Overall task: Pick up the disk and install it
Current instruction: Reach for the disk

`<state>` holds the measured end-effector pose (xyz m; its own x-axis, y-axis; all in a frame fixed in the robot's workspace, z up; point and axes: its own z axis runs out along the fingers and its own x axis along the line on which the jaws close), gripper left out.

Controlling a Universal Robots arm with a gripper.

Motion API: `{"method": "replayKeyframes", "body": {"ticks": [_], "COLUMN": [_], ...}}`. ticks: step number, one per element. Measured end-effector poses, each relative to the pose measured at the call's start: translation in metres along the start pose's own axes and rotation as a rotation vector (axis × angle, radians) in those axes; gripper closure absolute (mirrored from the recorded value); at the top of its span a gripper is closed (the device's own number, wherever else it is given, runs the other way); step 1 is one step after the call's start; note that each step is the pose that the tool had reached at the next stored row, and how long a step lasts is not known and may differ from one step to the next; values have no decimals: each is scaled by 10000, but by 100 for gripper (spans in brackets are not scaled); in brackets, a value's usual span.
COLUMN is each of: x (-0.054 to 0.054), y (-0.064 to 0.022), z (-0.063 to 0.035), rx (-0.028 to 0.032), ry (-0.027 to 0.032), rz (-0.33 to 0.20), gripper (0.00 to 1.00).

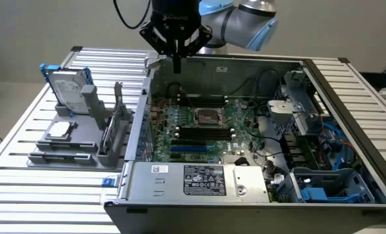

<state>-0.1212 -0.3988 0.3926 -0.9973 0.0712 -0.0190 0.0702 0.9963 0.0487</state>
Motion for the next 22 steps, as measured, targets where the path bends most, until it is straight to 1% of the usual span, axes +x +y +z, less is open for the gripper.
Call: {"method": "replayKeyframes", "body": {"ticks": [10,11,12,15,18,22], "x": [3,25,48,136,256,445], "y": [0,8,34,118,184,252], "z": [0,0,1,4,5,5], "rx": [0,1,12,84,143,211], "ry": [0,1,-1,-6,-9,-14], "rz": [-1,0,0,-2,-4,-4], "gripper": [89,89,89,89,89,89]}}
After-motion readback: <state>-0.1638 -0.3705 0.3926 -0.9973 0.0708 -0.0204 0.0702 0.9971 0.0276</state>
